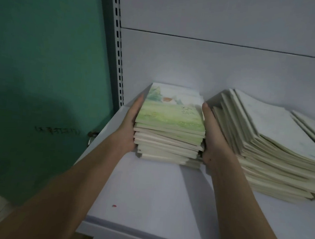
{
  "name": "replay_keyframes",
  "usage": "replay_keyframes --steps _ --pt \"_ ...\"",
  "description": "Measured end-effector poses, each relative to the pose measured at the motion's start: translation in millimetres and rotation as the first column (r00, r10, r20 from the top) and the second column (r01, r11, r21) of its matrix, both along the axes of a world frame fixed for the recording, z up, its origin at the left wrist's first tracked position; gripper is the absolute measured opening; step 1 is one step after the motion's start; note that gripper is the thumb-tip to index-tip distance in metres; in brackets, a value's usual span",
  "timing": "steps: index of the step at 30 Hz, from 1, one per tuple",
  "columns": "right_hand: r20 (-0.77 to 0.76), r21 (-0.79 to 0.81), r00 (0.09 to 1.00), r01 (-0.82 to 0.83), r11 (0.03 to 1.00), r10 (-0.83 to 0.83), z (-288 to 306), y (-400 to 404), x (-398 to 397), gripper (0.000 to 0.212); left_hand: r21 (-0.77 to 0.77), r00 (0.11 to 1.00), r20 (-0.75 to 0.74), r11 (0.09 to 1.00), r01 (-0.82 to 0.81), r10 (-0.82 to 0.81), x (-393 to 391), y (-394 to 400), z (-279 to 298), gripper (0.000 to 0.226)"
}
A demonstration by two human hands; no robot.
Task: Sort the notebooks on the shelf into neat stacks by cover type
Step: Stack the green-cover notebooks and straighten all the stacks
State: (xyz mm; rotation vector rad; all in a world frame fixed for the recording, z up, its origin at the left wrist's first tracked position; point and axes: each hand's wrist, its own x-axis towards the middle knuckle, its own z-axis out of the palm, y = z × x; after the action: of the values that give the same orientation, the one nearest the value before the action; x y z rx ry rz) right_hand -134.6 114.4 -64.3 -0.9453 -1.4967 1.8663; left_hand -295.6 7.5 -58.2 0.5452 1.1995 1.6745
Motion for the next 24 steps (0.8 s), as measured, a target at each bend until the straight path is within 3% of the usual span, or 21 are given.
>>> replay_keyframes --steps 4,8,10,12,15,18,21,23,24 --pt "0.025 0.035 1.0 -0.018 0.999 0.017 9 0 0 0.057 -0.025 0.997 -0.076 0.999 0.026 -0.028 -6 -1 4 0.061" --pt "-0.004 0.074 0.998 -0.061 0.995 0.062 13 -11 8 0.087 -0.054 0.954 -0.257 0.988 0.147 -0.156 -6 -16 9 0.073" --pt "-0.038 0.132 0.999 -0.022 0.991 0.028 12 -19 16 0.092 0.019 0.928 -0.343 0.986 0.164 -0.148 -7 -25 6 0.073" --pt "-0.019 0.256 0.999 -0.04 0.966 0.046 13 -37 23 0.086 0.116 0.873 -0.456 0.961 0.251 -0.173 -8 -38 1 0.062" --pt "-0.018 0.472 0.992 -0.104 0.875 0.128 8 -56 38 0.045 0.1 0.781 -0.608 0.963 0.25 -0.14 -1 -51 -5 0.06" --pt "0.024 0.609 0.992 -0.113 0.785 0.123 4 -53 39 0.043 0.124 0.77 -0.637 0.984 0.131 -0.023 11 -48 -12 0.056" --pt "0.037 0.632 0.992 -0.114 0.766 0.118 1 -49 34 0.043 0.123 0.769 -0.639 0.989 0.086 0.013 16 -47 -11 0.047" --pt "0.044 0.652 0.993 -0.111 0.75 0.109 -2 -50 33 0.044 0.078 0.755 -0.656 0.991 0.105 -0.028 11 -49 -11 0.058" --pt "0.04 0.658 0.994 -0.106 0.746 0.106 -2 -51 33 0.044 0.054 0.735 -0.676 0.991 0.122 -0.054 9 -50 -12 0.076"
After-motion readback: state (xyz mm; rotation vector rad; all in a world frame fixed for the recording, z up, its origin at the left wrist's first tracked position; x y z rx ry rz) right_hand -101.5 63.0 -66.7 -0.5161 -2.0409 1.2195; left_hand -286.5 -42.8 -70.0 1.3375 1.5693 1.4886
